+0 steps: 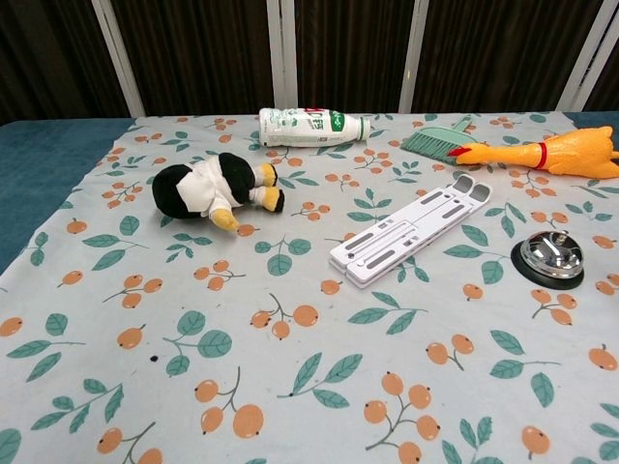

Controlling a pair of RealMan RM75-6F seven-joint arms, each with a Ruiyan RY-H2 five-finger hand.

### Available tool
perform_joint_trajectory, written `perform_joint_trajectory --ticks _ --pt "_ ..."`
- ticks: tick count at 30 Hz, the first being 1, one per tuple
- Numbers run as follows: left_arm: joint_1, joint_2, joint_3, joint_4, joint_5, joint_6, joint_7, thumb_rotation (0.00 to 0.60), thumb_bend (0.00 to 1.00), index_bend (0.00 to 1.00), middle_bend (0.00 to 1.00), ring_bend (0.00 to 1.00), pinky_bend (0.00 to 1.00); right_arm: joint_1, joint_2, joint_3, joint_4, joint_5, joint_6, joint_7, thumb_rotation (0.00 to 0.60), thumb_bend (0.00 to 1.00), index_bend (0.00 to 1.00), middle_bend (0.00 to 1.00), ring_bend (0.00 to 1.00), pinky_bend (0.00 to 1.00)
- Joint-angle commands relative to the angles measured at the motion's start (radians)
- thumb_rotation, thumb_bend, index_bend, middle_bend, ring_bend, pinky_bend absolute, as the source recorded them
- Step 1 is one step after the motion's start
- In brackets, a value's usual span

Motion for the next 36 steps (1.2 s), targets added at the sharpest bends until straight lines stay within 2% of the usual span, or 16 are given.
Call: perform_joint_trajectory --ticks 1,11,18,25,36 --pt "0.000 0.000 -0.002 0.000 -0.004 0.000 0.001 0.600 0.57 0.11 0.00 0.00 0.00 0.065 -0.050 0.024 0.036 0.035 -0.094 0.005 0.600 0.64 0.00 0.00 0.00 0.00" --pt "-0.003 -0.003 -0.010 0.002 -0.027 -0.007 0.011 0.600 0.57 0.11 0.00 0.00 0.00 0.207 -0.157 0.093 0.119 0.150 -0.297 -0.027 0.600 0.64 0.00 0.00 0.00 0.00" --pt "-0.005 -0.007 -0.017 0.003 -0.044 -0.009 0.022 0.600 0.57 0.11 0.00 0.00 0.00 0.267 -0.215 0.117 0.206 0.202 -0.375 -0.009 0.600 0.65 0.00 0.00 0.00 0.00" --pt "-0.008 -0.014 -0.019 0.001 -0.058 -0.015 0.047 0.600 0.57 0.11 0.00 0.00 0.00 0.301 -0.252 0.117 0.271 0.217 -0.418 0.050 0.600 0.69 0.00 0.00 0.00 0.00" --pt "-0.013 -0.025 -0.018 -0.003 -0.066 -0.024 0.075 0.600 0.57 0.11 0.00 0.00 0.00 0.321 -0.291 0.083 0.327 0.194 -0.431 0.116 0.600 0.69 0.00 0.00 0.00 0.00"
